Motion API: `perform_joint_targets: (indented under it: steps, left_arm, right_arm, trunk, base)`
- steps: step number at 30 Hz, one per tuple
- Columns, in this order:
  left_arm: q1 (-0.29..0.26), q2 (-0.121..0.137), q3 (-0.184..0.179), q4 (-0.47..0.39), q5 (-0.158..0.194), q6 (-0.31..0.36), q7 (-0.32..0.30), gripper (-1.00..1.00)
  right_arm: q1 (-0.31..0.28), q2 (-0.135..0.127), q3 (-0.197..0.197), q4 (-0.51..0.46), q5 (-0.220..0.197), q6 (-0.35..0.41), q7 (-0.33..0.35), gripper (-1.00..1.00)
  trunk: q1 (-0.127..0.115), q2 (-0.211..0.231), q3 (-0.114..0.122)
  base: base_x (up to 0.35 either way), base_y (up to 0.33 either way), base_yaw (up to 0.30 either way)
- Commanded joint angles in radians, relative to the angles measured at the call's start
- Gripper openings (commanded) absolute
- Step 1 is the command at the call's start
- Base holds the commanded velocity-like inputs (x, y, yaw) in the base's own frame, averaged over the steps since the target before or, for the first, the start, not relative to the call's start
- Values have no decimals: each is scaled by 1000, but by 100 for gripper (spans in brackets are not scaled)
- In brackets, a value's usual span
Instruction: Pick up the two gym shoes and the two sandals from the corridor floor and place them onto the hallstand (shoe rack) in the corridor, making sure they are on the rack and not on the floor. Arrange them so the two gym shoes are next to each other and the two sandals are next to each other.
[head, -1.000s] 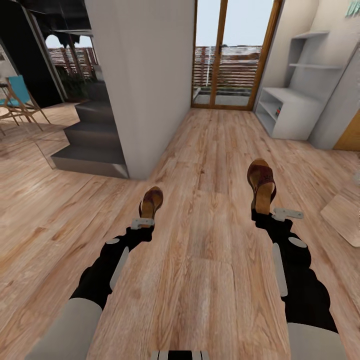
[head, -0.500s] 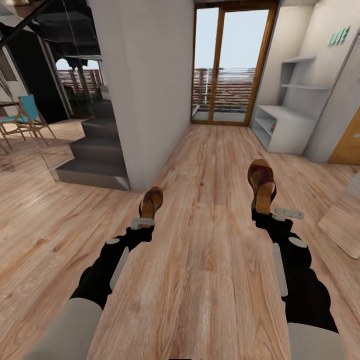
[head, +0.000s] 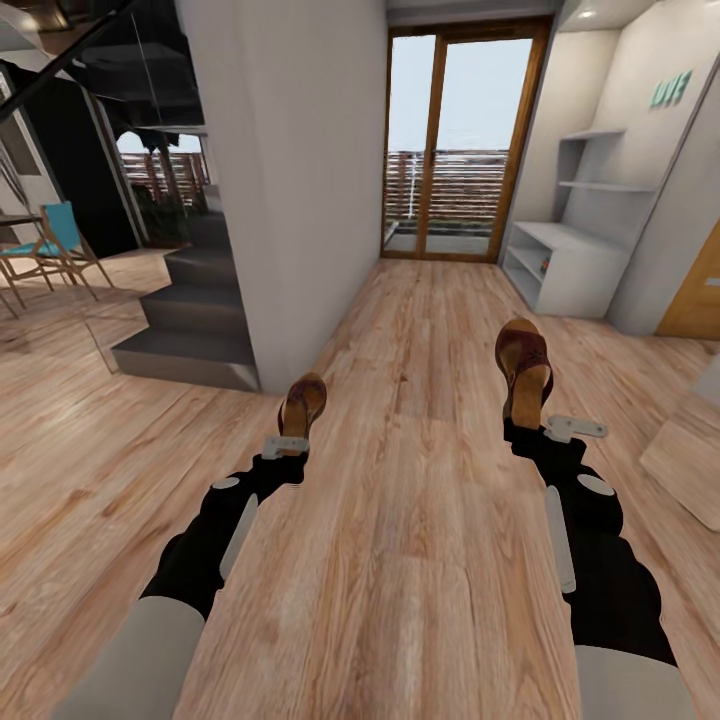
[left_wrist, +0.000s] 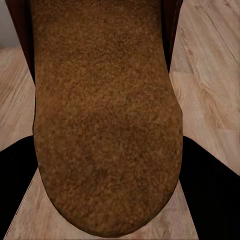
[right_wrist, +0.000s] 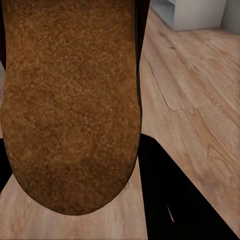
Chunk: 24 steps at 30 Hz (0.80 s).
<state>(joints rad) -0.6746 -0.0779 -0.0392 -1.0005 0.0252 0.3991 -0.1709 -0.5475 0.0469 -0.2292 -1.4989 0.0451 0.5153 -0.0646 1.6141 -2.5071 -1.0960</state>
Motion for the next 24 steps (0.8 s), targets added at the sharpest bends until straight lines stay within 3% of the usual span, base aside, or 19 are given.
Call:
perform_joint_targets:
  steps: [1,24]
  left_arm:
    - [0,0,1,-1,2,6,-2,-100]
    - [0,-2,0,-1,3,6,-2,-100]
  right_arm:
    - [0,1,-1,-1,1,6,-1,-100]
    - [0,1,-1,-1,1,6,-1,-100]
  trunk:
    - [0,0,1]
    - [0,0,39]
  base:
    - [295,0,0]
    - [340,0,0]
